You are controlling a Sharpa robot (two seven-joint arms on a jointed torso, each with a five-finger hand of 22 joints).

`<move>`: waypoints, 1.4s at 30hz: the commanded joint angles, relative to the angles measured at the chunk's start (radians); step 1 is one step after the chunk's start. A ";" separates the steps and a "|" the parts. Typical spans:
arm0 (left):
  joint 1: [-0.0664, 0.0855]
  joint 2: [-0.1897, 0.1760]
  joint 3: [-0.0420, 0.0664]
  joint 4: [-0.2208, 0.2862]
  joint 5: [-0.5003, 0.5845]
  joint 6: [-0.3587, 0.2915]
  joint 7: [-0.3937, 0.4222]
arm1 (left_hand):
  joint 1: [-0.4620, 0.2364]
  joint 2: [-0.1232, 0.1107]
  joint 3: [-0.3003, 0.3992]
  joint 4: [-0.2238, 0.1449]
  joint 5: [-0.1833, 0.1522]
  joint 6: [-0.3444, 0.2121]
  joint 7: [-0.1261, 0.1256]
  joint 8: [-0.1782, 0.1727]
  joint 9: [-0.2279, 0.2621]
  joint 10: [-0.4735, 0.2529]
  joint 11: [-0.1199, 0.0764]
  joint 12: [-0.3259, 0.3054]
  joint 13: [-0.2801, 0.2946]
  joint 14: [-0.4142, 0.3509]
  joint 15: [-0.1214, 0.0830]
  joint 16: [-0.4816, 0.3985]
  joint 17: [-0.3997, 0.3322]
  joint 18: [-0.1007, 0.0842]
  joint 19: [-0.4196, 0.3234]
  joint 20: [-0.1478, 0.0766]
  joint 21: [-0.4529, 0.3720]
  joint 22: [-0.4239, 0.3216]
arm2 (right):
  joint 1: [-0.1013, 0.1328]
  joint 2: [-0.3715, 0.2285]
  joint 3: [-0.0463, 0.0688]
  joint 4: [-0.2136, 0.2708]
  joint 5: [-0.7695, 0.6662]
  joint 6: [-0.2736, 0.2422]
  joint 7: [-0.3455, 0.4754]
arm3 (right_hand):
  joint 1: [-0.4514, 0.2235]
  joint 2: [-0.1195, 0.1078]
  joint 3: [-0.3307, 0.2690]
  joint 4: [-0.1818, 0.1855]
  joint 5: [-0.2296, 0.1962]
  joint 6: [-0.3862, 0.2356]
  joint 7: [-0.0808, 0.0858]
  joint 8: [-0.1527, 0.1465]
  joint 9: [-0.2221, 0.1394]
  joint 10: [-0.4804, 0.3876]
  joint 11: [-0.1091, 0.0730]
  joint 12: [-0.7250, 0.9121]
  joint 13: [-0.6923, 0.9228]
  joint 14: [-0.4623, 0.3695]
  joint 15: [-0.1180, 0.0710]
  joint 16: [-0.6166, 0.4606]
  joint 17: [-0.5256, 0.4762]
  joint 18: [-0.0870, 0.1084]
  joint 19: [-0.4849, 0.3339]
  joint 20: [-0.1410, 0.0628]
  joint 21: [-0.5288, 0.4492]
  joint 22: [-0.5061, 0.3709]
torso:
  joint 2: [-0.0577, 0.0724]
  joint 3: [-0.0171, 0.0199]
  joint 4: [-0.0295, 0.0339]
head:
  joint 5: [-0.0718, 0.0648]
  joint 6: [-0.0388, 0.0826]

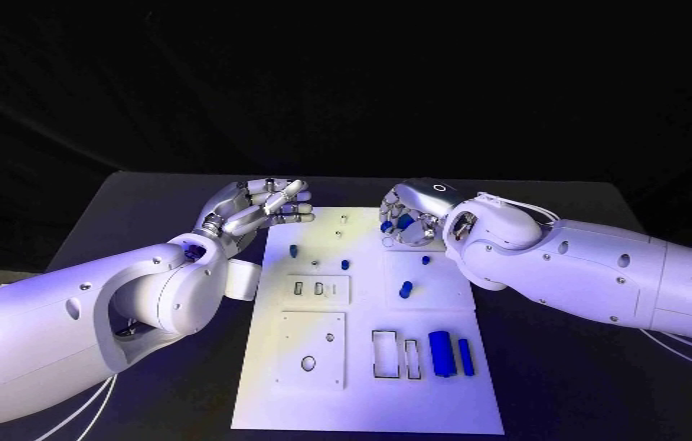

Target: Assemble the parts on the task board

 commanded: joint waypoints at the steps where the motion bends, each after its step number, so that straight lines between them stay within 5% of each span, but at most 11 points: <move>1: 0.003 0.001 0.001 0.000 0.011 -0.005 0.010 | 0.001 0.008 -0.006 0.002 0.000 -0.010 0.005 -0.005 0.002 -0.010 0.000 -0.005 -0.001 -0.008 0.003 -0.005 0.001 0.007 -0.003 0.007 -0.006 -0.002 | -0.001 0.002 0.000 0.007 -0.002 -0.093 -0.014 | 0.026 0.019 0.000 -0.007 0.002 0.002 -0.001 0.005 0.033 0.013 -0.011 -0.001 0.003 0.051 -0.005 0.004 0.001 -0.016 0.002 -0.004 0.006 0.002 | 0.001 -0.0004 -0.0001 | 0.004 0.005; 7: 0.003 0.001 0.001 -0.001 0.014 -0.004 0.010 | 0.001 0.008 -0.007 0.002 0.000 -0.011 0.005 -0.005 0.002 -0.011 0.001 -0.005 -0.001 -0.010 0.004 -0.007 0.002 0.007 -0.004 0.008 -0.007 -0.002 | 0.002 0.031 0.002 -0.004 -0.002 -0.111 -0.025 | 0.022 0.017 0.001 -0.007 -0.001 -0.008 0.001 0.002 0.038 0.004 -0.008 -0.007 0.005 0.051 -0.003 0.006 0.000 -0.016 0.001 -0.003 0.006 0.003 | 0.003 0.0002 0.0006 | 0.008 0.011; 21: 0.003 0.007 0.001 0.002 0.015 0.000 0.009 | 0.002 0.008 -0.007 0.002 0.000 -0.011 0.005 -0.005 0.003 -0.011 0.001 -0.005 -0.001 -0.012 0.004 -0.008 0.003 0.006 -0.005 0.008 -0.007 -0.003 | 0.007 0.155 0.003 -0.113 0.030 -0.083 -0.023 | 0.014 0.014 0.003 -0.005 -0.006 -0.020 0.004 -0.004 0.042 -0.006 -0.003 -0.015 0.007 0.051 0.001 0.008 0.000 -0.015 -0.002 -0.001 0.005 0.002 | 0.010 -0.0004 0.0039 | 0.012 0.011; 26: 0.004 0.008 0.001 0.002 0.015 0.000 0.008 | 0.002 0.009 -0.008 0.002 0.000 -0.012 0.006 -0.005 0.004 -0.012 0.001 -0.004 -0.001 -0.014 0.005 -0.009 0.003 0.006 -0.006 0.009 -0.008 -0.003 | 0.006 0.176 0.003 -0.136 0.038 -0.075 -0.024 | 0.013 0.014 0.003 -0.004 -0.006 -0.022 0.005 -0.005 0.043 -0.007 -0.003 -0.015 0.007 0.050 0.002 0.007 -0.002 -0.015 -0.003 0.000 0.005 0.002 | 0.012 -0.0022 0.0085 | 0.011 0.009; 42: 0.011 0.009 0.001 0.001 0.015 0.003 0.003 | 0.001 0.010 -0.010 0.002 0.000 -0.013 0.006 -0.005 0.005 -0.013 0.002 -0.004 -0.001 -0.015 0.005 -0.011 0.004 0.006 -0.007 0.009 -0.009 -0.004 | 0.003 0.218 0.002 -0.179 0.041 -0.050 -0.012 | 0.009 0.014 0.003 -0.002 -0.006 -0.026 0.006 -0.007 0.044 -0.010 -0.001 -0.018 0.008 0.050 0.003 0.008 -0.002 -0.015 -0.004 0.001 0.004 0.002 | 0.014 -0.0021 0.0075 | 0.018 0.003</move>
